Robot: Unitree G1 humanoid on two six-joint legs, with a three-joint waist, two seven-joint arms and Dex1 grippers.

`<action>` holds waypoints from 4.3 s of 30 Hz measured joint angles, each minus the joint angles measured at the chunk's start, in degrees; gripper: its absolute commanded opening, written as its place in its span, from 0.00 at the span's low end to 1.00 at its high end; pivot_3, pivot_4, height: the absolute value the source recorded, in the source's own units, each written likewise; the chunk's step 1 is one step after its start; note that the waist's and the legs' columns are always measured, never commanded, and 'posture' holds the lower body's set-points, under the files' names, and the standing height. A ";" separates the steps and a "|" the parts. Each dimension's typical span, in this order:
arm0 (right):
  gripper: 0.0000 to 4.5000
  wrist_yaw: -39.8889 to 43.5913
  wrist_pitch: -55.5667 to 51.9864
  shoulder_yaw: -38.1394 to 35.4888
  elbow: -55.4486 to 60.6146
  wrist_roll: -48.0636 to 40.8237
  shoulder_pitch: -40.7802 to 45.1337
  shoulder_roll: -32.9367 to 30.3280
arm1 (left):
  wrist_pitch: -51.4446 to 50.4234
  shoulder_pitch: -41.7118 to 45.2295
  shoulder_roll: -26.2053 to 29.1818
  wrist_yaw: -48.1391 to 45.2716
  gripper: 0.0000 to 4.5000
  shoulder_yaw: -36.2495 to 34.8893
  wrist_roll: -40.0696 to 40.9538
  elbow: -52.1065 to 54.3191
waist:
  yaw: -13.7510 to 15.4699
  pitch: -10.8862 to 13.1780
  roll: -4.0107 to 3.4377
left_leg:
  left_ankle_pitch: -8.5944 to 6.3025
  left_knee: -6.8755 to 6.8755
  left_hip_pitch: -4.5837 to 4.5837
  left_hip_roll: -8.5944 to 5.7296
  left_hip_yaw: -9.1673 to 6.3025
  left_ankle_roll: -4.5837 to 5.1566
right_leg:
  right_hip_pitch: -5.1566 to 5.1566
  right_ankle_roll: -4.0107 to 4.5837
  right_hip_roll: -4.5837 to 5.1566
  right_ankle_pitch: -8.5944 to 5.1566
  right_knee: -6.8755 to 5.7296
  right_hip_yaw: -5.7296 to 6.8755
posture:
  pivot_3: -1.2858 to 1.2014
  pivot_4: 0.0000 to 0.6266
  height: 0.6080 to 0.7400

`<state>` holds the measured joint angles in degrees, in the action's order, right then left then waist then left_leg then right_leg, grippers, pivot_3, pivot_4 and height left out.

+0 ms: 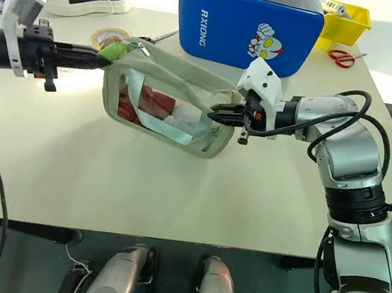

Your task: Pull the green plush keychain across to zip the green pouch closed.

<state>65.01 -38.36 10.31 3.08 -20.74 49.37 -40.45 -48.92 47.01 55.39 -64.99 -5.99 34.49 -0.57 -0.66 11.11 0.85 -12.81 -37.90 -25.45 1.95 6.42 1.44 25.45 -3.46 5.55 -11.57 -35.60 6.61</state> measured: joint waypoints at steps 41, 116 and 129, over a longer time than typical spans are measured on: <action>0.00 -1.34 2.27 0.34 -0.70 1.64 0.13 2.72 | 15.31 -2.08 -3.40 -1.40 0.80 10.81 -13.74 4.39 | 1.10 -0.02 -0.01 | 0.02 -0.21 0.07 0.01 -0.06 -0.04 | 0.01 0.20 0.04 -0.12 -0.31 -0.01 | 0.52 0.24 1.00; 0.02 -7.98 14.89 4.64 -23.69 11.46 16.41 25.15 | 18.08 -12.85 -0.91 -0.92 0.00 4.76 -15.89 3.42 | 0.03 0.00 -0.05 | 0.00 -0.09 -0.02 -0.01 -0.05 -0.05 | 0.10 0.04 0.05 -0.03 -0.33 0.00 | 0.52 0.24 1.00; 0.02 -9.19 3.20 -4.86 -7.84 9.25 8.10 3.72 | 18.16 -12.95 -0.96 -0.86 0.00 4.69 -15.16 2.92 | 0.01 0.00 -0.06 | -0.03 -0.05 -0.04 0.00 -0.05 -0.06 | 0.10 0.20 0.09 -0.12 -0.11 0.00 | 0.52 0.24 1.00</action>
<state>55.83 -35.16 5.45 -4.76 -11.49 57.47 -36.73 -30.76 34.05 54.42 -65.86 -1.29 19.33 2.35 -0.65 11.12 0.79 -12.84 -37.95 -25.49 1.95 6.37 1.38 25.55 -3.26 5.64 -11.69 -35.71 6.61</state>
